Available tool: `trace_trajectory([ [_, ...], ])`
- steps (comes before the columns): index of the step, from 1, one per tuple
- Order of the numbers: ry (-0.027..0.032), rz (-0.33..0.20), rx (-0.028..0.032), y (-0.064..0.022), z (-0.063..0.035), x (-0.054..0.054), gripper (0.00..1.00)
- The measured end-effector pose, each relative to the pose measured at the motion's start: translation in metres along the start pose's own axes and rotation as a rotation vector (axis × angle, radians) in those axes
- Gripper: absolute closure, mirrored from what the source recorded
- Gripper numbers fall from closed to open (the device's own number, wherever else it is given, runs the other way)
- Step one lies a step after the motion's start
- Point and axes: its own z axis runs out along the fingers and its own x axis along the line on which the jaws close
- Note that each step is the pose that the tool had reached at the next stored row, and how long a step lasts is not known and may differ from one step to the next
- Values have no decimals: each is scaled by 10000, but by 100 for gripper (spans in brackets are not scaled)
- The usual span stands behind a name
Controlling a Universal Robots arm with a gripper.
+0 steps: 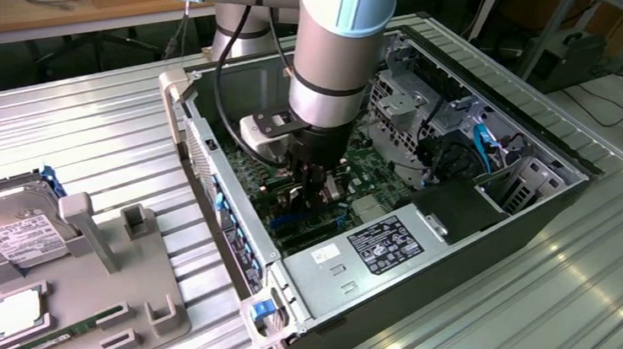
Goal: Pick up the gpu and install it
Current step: 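Insert the gpu into the slot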
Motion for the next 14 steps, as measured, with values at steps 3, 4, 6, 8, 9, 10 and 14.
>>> trace_trajectory([
  [3,-2,-32,0,0,10,0,72],
  [4,1,-44,-1,0,12,1,72],
  [6,2,-48,-2,0,13,1,72],
  [8,1,-49,-2,0,13,1,72],
  [9,0,-49,-1,0,13,1,72],
  [10,1,-49,-1,0,13,1,72],
  [14,3,-49,-8,0,61,3,72],
])
